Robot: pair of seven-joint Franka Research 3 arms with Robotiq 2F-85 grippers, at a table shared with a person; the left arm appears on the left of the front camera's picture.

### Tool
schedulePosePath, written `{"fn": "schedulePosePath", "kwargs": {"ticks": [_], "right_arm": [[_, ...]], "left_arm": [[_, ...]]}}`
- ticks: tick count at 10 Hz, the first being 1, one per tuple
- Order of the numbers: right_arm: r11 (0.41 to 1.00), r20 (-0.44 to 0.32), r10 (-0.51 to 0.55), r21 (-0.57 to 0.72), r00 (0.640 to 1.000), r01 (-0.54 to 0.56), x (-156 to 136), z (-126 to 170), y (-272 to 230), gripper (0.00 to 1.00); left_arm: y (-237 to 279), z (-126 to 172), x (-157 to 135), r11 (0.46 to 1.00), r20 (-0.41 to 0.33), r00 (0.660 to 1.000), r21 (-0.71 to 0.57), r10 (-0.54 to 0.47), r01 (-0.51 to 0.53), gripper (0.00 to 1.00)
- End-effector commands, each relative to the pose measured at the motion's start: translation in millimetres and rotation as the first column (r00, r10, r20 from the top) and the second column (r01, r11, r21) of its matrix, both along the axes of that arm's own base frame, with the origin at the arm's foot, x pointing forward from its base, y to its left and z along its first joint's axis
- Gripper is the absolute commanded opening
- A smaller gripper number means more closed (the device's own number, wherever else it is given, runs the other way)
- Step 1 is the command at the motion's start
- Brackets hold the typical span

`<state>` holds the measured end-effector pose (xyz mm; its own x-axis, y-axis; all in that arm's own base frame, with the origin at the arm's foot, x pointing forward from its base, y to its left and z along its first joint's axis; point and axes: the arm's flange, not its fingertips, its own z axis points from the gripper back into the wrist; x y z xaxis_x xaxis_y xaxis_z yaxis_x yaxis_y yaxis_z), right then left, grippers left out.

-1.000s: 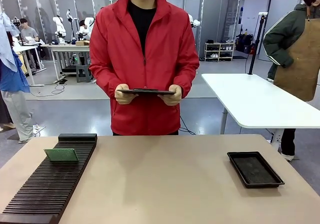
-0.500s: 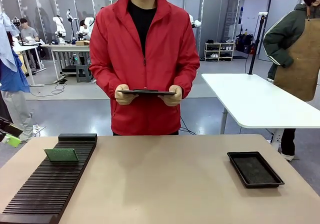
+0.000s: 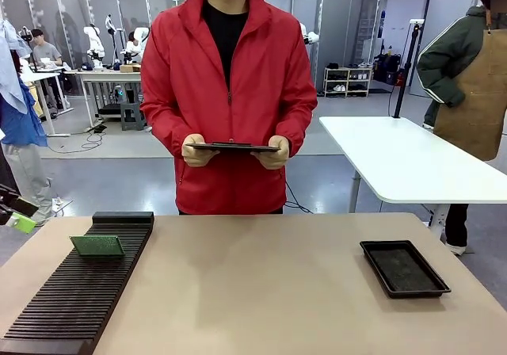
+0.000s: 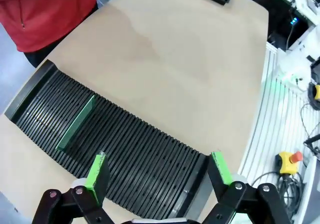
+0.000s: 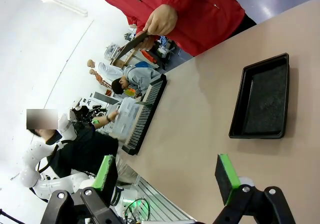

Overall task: Inspect the PCB.
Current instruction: Pick up the Blank PCB and present it to the human.

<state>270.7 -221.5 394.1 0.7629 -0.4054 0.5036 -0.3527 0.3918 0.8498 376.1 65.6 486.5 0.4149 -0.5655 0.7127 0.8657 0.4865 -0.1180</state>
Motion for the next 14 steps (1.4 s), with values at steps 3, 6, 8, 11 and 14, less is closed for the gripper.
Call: {"fn": "schedulePosePath", "kwargs": {"ticks": [3,6,8,11,14], "right_arm": [[1.0,0.01,0.003,0.006,1.0,-0.003,-1,0,-1,1.0],[1.0,0.01,0.003,0.006,1.0,-0.003,-1,0,-1,1.0],[1.0,0.01,0.003,0.006,1.0,-0.003,-1,0,-1,1.0],[1.0,0.01,0.003,0.006,1.0,-0.003,-1,0,-1,1.0],[1.0,0.01,0.003,0.006,1.0,-0.003,-1,0,-1,1.0]], "left_arm": [[-14,4,28,0.911,-0.016,0.988,0.383,-0.156,0.15,1.0],[-27,-2,54,0.826,-0.018,0.975,0.529,-0.222,0.197,1.0],[-42,-8,69,0.757,0.042,0.963,0.627,-0.267,0.182,1.0],[-56,-17,85,0.715,0.037,0.95,0.667,-0.311,0.208,1.0],[-66,-39,101,0.676,0.03,0.934,0.699,-0.355,0.234,1.0]]}}
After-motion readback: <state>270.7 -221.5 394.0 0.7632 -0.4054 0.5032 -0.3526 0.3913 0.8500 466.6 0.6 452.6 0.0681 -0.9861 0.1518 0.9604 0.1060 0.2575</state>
